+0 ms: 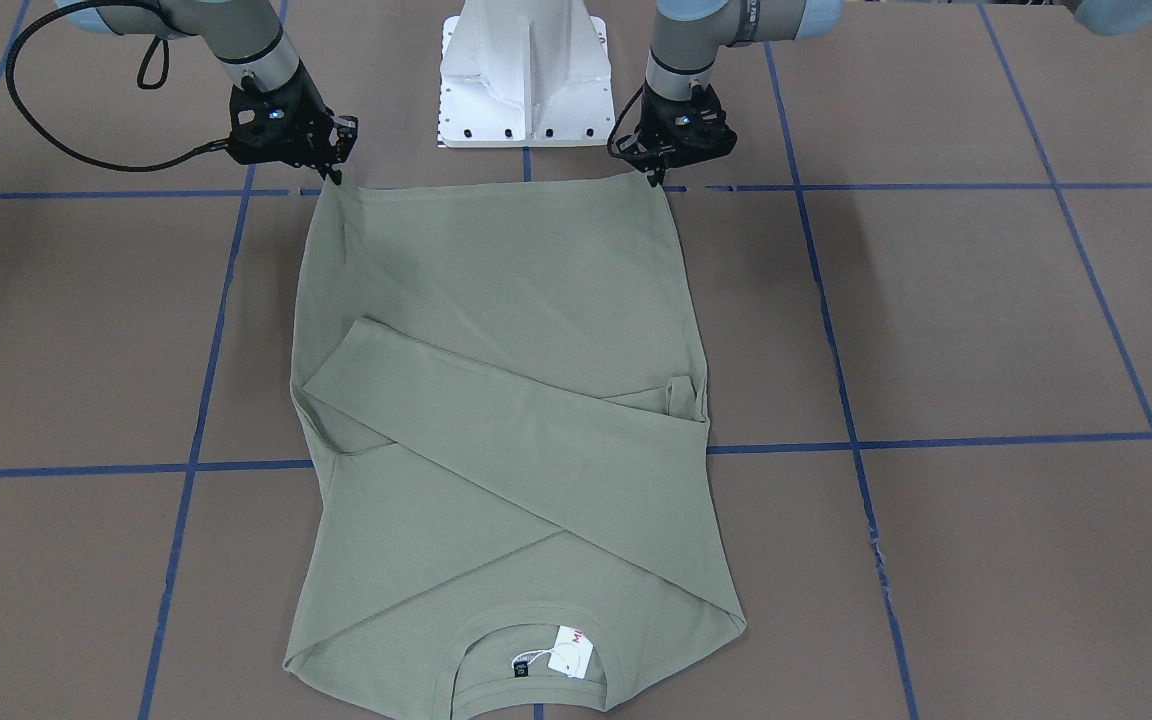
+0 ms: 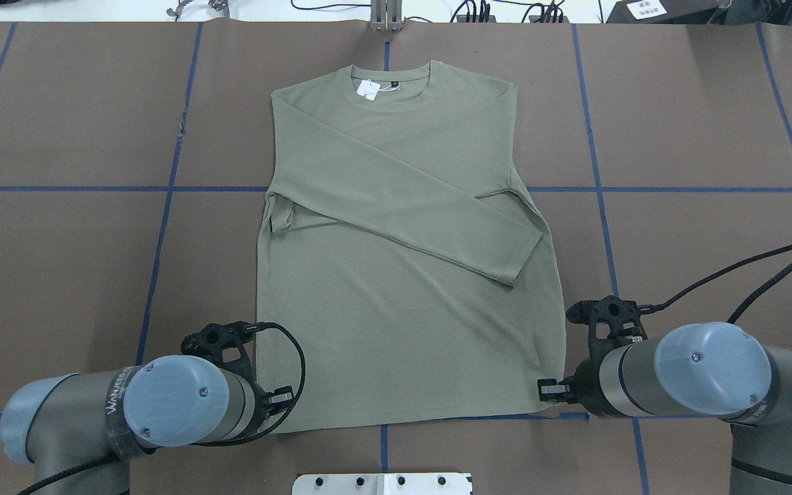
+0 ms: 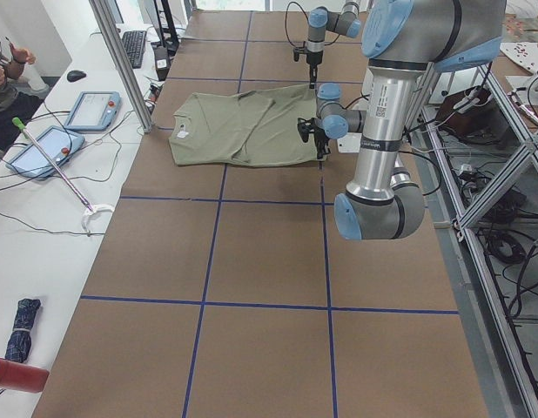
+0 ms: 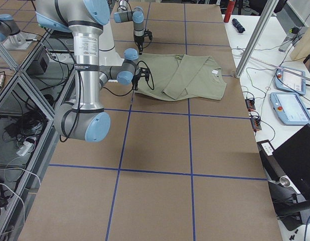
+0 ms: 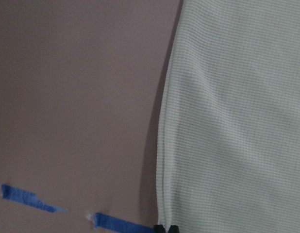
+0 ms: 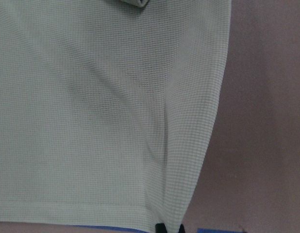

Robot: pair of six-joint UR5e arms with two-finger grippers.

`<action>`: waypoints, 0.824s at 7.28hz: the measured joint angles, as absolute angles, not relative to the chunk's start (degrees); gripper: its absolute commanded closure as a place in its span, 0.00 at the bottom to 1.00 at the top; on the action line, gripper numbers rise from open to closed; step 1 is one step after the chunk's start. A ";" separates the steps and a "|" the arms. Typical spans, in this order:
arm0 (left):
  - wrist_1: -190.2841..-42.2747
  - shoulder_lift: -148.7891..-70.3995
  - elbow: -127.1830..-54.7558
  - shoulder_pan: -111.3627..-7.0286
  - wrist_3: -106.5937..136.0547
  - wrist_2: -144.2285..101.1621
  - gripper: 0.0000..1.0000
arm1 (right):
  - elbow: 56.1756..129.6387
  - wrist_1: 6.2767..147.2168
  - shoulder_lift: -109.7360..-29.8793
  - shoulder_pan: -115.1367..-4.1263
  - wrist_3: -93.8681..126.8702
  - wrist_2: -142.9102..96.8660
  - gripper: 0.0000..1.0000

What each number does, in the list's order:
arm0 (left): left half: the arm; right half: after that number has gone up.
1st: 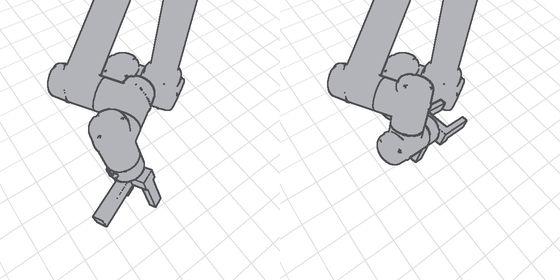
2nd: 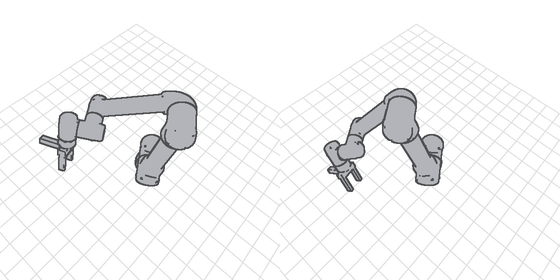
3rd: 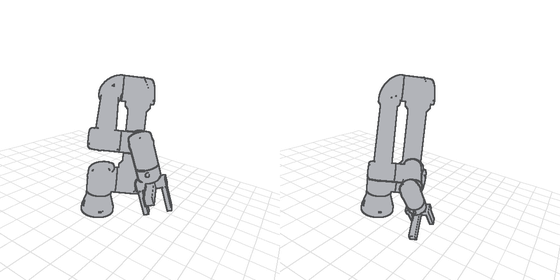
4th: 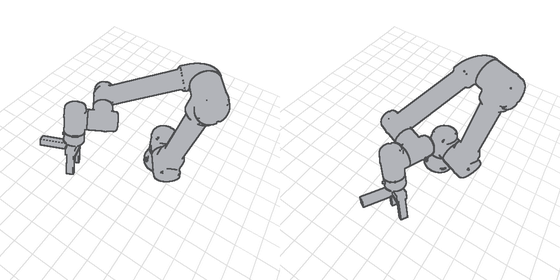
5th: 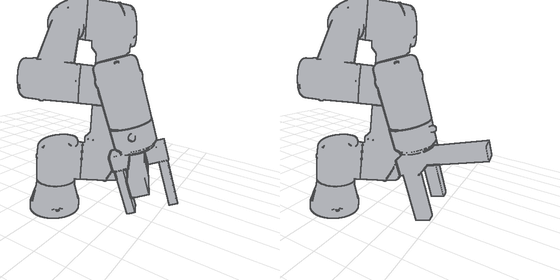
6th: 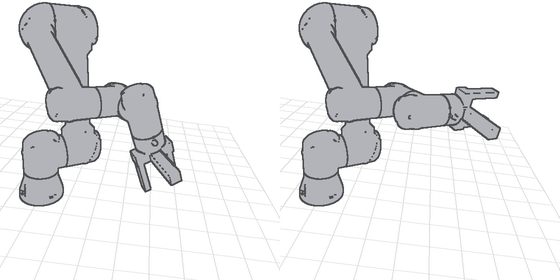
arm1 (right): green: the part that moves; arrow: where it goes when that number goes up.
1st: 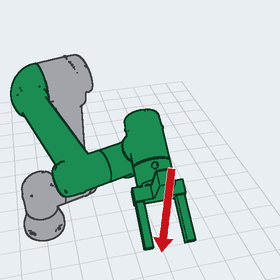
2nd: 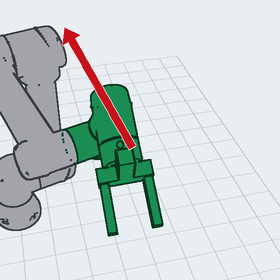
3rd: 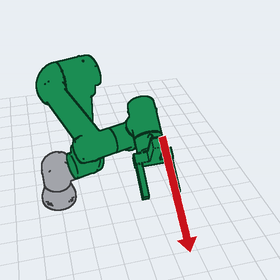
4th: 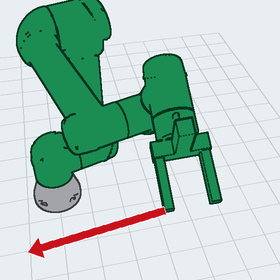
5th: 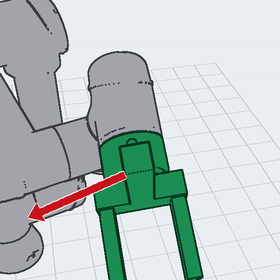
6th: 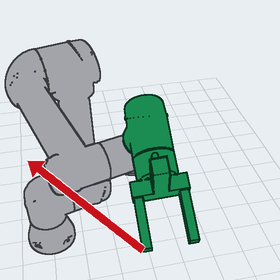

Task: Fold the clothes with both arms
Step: 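Grasp both hem corners nearest the robot with the left and right grippers, then lift the hem with both grippers and fold it toward the collar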

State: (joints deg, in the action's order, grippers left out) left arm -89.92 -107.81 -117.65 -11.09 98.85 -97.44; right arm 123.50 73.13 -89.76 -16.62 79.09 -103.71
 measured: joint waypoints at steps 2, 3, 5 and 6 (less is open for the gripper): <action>-83.19 -107.80 -123.17 -10.89 98.50 -97.41 1.00 | 125.19 73.21 -90.63 -18.89 79.25 -109.10 1.00; -79.48 -107.89 -125.95 -9.96 98.25 -97.38 1.00 | 126.53 73.42 -91.34 -19.40 79.51 -111.48 1.00; -71.72 -107.96 -132.94 -6.39 96.62 -97.31 1.00 | 129.09 73.58 -92.99 -19.67 80.54 -118.26 1.00; -69.26 -107.99 -135.81 -4.45 96.16 -97.30 1.00 | 130.88 73.51 -94.42 -19.78 80.90 -122.45 1.00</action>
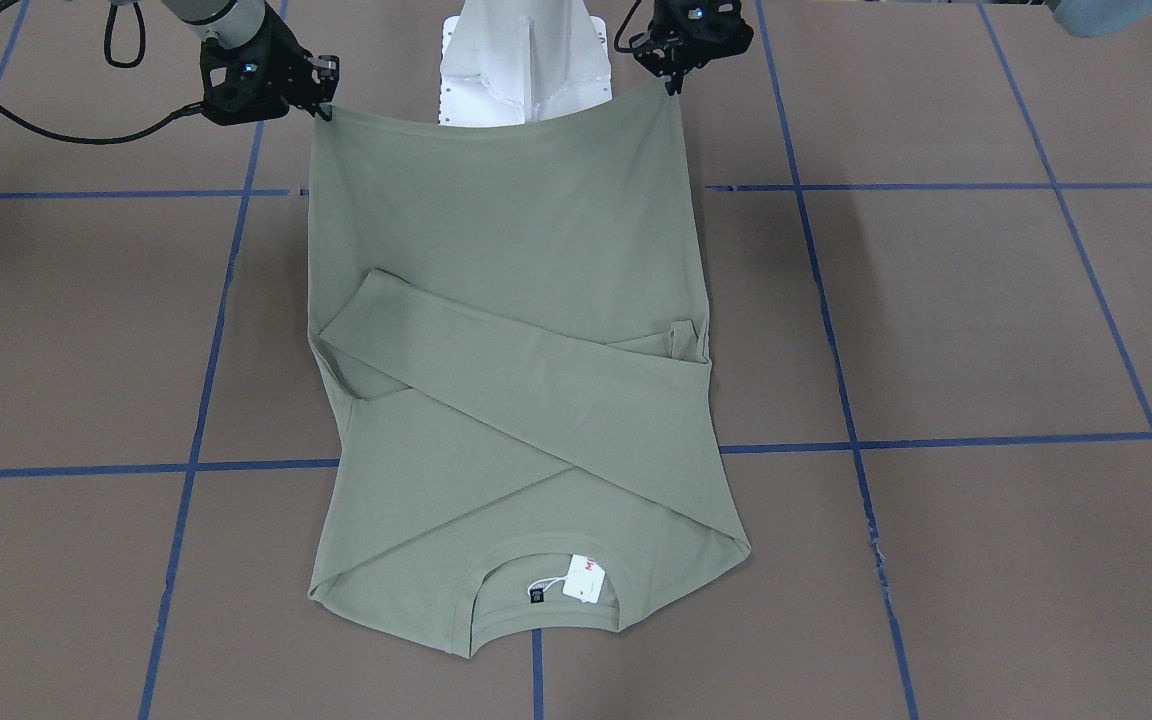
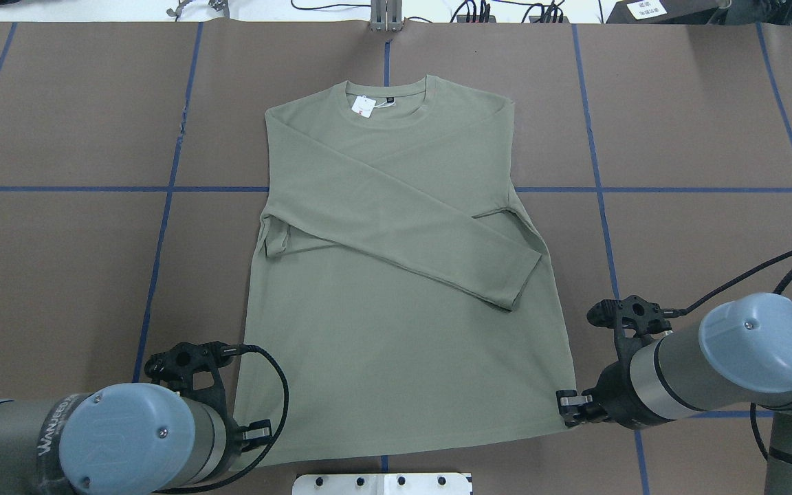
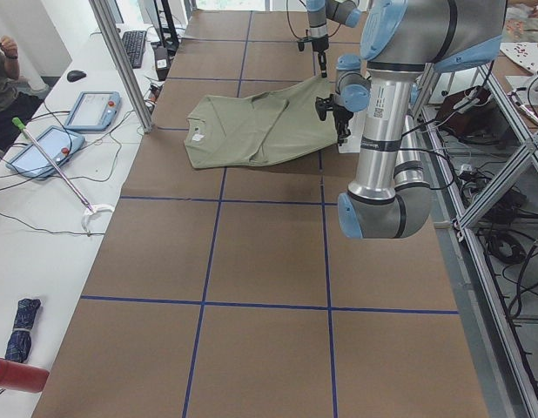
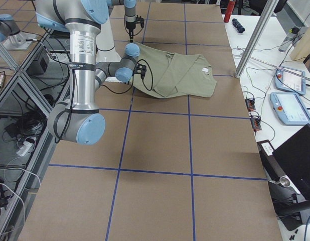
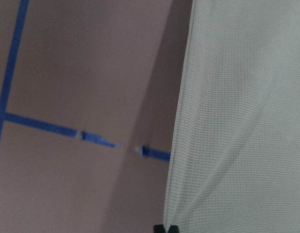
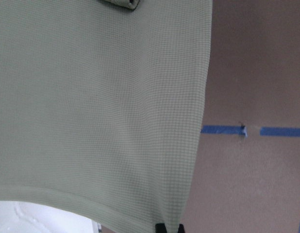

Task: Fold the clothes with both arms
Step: 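Lift the hem with both grippers and fold it toward the collar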

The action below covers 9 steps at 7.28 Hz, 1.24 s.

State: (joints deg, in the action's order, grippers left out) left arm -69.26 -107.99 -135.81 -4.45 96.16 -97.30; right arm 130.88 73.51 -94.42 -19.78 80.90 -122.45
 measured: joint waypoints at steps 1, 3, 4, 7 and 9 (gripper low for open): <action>-68.12 -107.99 -137.29 -3.23 95.93 -97.30 1.00 | 132.40 73.42 -95.55 -20.10 81.05 -125.73 1.00; -67.57 -108.18 -137.61 -4.52 93.64 -97.37 1.00 | 132.46 73.32 -94.88 -23.40 80.82 -127.69 1.00; -67.57 -108.42 -137.43 -7.72 90.77 -97.49 1.00 | 130.83 73.28 -92.49 -27.32 80.43 -127.70 1.00; -68.11 -111.15 -135.44 -21.00 79.07 -97.92 1.00 | 122.05 73.18 -82.76 -39.16 77.25 -127.12 1.00; -71.97 -113.57 -130.03 -26.37 76.08 -97.97 1.00 | 114.73 73.16 -75.59 -43.13 76.31 -125.31 1.00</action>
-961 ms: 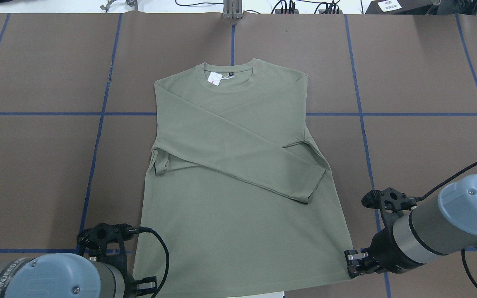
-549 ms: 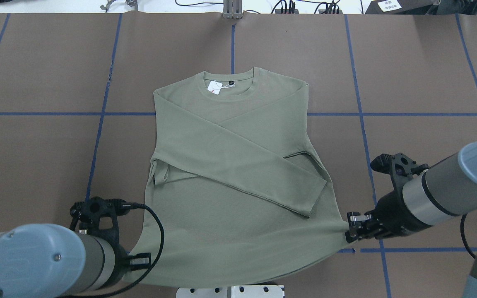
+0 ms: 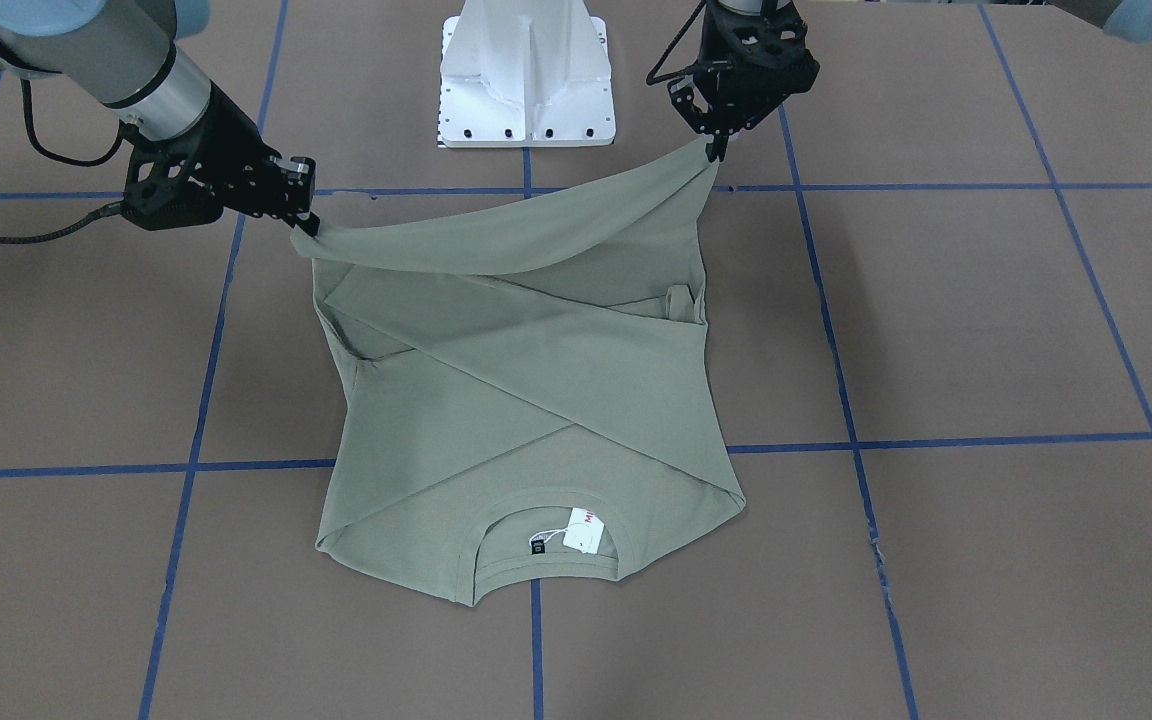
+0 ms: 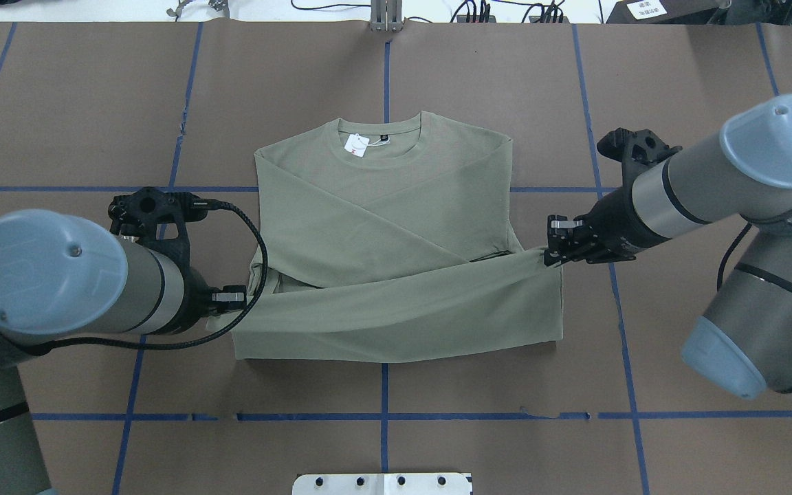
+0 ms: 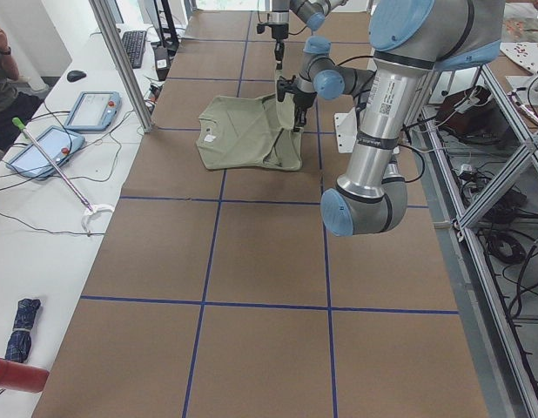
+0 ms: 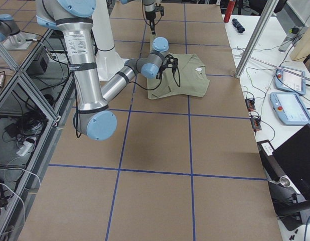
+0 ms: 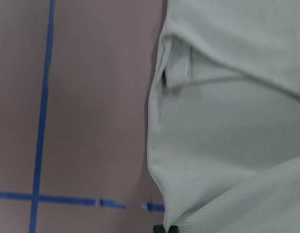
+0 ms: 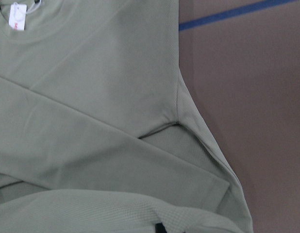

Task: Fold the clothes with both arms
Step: 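Lift the hem with both grippers and fold it toward the collar, then lay the hem down at the collar and open both grippers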

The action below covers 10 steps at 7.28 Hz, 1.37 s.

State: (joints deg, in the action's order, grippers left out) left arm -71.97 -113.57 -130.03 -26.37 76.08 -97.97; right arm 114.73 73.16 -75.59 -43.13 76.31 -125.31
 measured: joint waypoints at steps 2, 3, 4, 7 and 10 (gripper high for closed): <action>-76.47 -114.02 -125.90 -30.29 73.95 -98.00 1.00 | 109.68 73.20 -70.37 -47.12 76.04 -124.47 1.00; -77.36 -114.26 -124.64 -33.27 71.64 -98.07 1.00 | 106.51 73.21 -67.67 -49.16 75.55 -124.35 1.00; -78.25 -115.07 -122.60 -36.32 69.13 -98.13 1.00 | 101.94 73.21 -64.27 -50.75 74.70 -124.29 1.00; -93.88 -117.35 -107.10 -41.22 65.90 -98.15 1.00 | 88.49 73.16 -55.79 -52.07 73.72 -123.22 1.00; -103.95 -117.95 -97.67 -41.83 65.96 -98.09 1.00 | 82.35 73.13 -52.16 -52.07 73.66 -122.61 1.00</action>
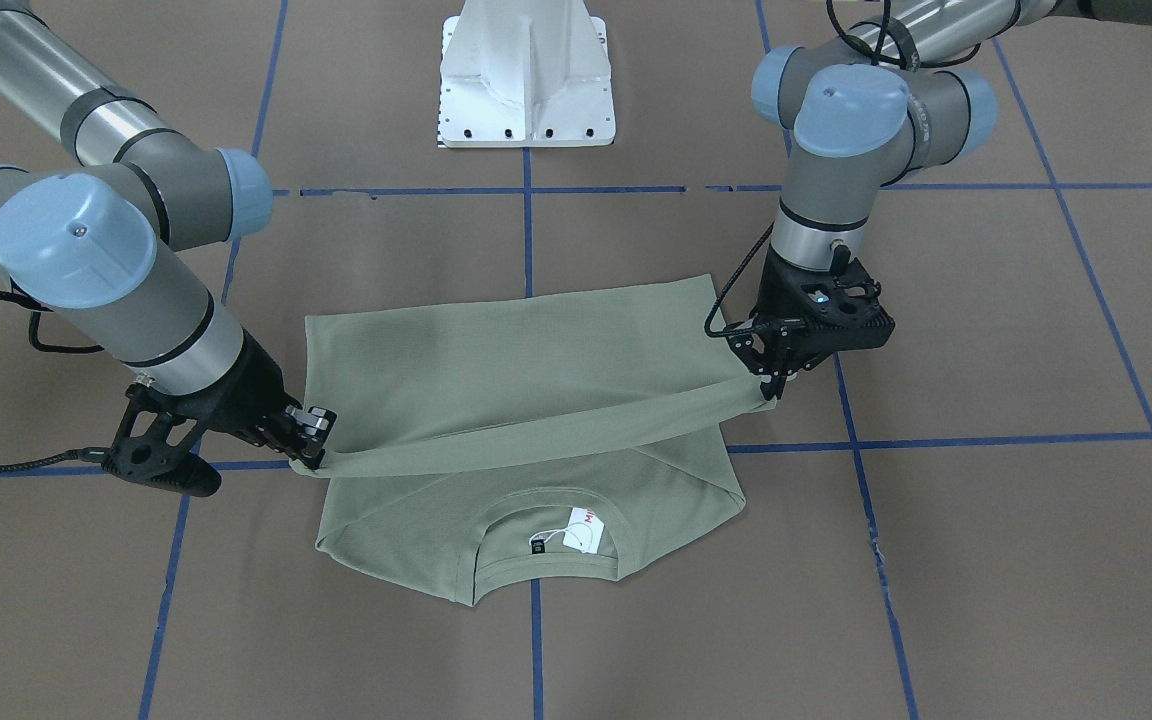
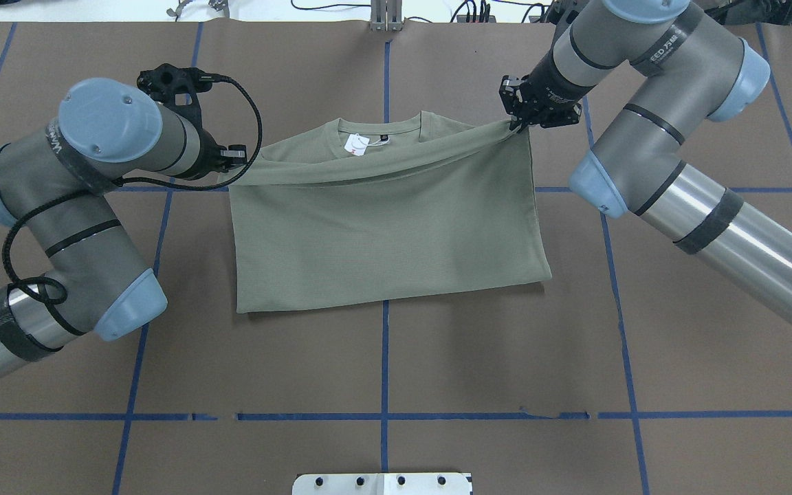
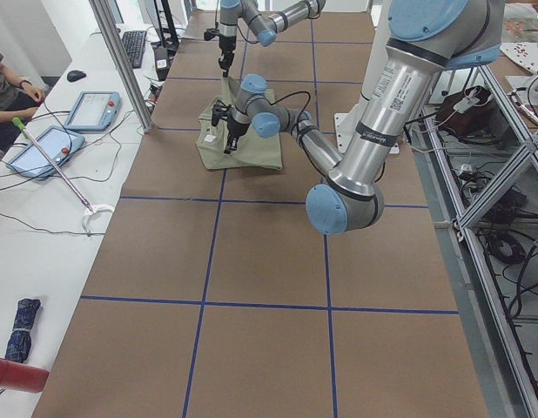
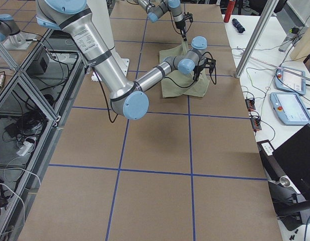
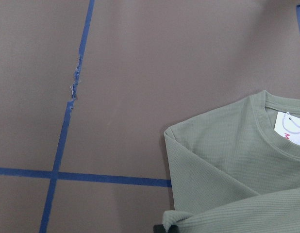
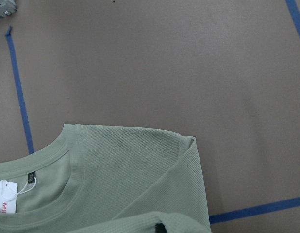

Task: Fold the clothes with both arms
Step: 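Lay the hem down at the collar and open both grippers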

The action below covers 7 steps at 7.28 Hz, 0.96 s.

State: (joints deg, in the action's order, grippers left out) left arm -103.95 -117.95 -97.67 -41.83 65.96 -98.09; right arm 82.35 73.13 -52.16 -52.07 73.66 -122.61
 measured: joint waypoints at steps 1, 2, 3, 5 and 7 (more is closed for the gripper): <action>-105.58 -118.96 -95.01 -41.91 66.16 -98.09 1.00 | 79.92 73.13 -50.90 -52.01 73.66 -122.51 1.00; -107.10 -119.93 -92.41 -42.21 66.28 -98.09 1.00 | 77.33 73.12 -49.52 -52.00 73.65 -122.36 1.00; -108.37 -120.85 -90.12 -42.84 66.36 -98.09 1.00 | 74.86 73.10 -48.13 -51.98 73.63 -122.04 1.00; -109.24 -122.73 -86.57 -44.01 66.49 -98.09 1.00 | 72.16 73.05 -46.95 -51.97 73.49 -121.20 1.00; -109.50 -123.99 -84.21 -44.38 66.53 -98.07 1.00 | 70.94 73.04 -46.64 -52.07 73.41 -120.40 1.00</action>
